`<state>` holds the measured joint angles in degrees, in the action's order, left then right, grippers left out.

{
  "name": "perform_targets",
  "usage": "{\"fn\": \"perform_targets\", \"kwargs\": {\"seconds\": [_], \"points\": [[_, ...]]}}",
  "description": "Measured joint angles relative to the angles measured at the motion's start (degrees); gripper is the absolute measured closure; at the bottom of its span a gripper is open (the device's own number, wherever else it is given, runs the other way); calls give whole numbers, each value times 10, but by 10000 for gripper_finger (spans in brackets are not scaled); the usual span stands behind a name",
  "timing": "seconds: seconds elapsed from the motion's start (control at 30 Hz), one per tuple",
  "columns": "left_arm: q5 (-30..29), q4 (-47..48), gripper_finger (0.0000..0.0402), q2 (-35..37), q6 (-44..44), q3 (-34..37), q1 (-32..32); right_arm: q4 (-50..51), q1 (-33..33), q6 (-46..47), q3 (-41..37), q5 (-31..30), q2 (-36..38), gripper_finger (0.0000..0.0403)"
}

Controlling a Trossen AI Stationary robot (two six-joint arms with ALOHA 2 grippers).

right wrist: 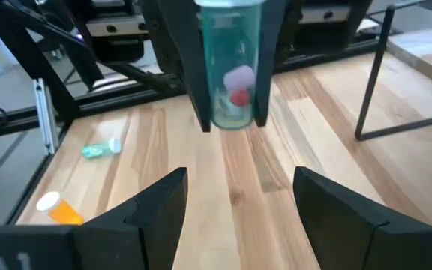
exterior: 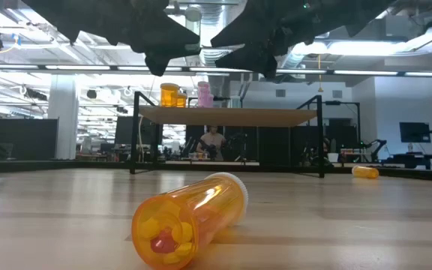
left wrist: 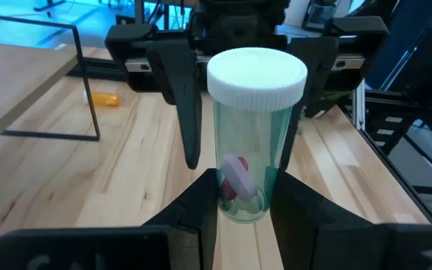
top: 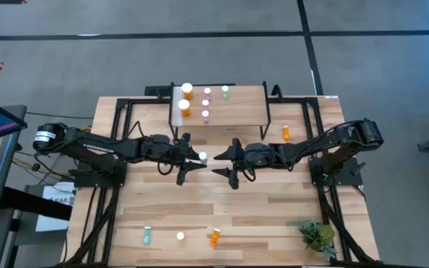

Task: Pick and place medicine bottles onto shelf by color
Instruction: Put the top small blue pill bottle aligned with other small blue pill bottle on the shelf

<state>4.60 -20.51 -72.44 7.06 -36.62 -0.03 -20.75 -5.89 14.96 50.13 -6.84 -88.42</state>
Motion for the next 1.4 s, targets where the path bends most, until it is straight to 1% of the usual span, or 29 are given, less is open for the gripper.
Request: {"fn": "perform_targets", "kwargs": {"seconds": [0.13,0.33,0.73,1.03,1.27,1.4], "points": [[0,0,319,0,-6,0,1,8,-2,1,0,-19,0,137],[0,14,319,0,-6,0,1,9,-1,6,0,-23,0,137],[1,93,319,0,8,0,-6,8,-1,17,0,-23,-9,137],[1,96,319,0,9,0,-7,-6,-1,1,0,-23,-9,137],[0,96,319,0,1,0,-7,-47,0,-20,0,-23,-9,137],[0,96,319,0,1,0,-7,-67,10,-15,0,-23,-9,137]]}}
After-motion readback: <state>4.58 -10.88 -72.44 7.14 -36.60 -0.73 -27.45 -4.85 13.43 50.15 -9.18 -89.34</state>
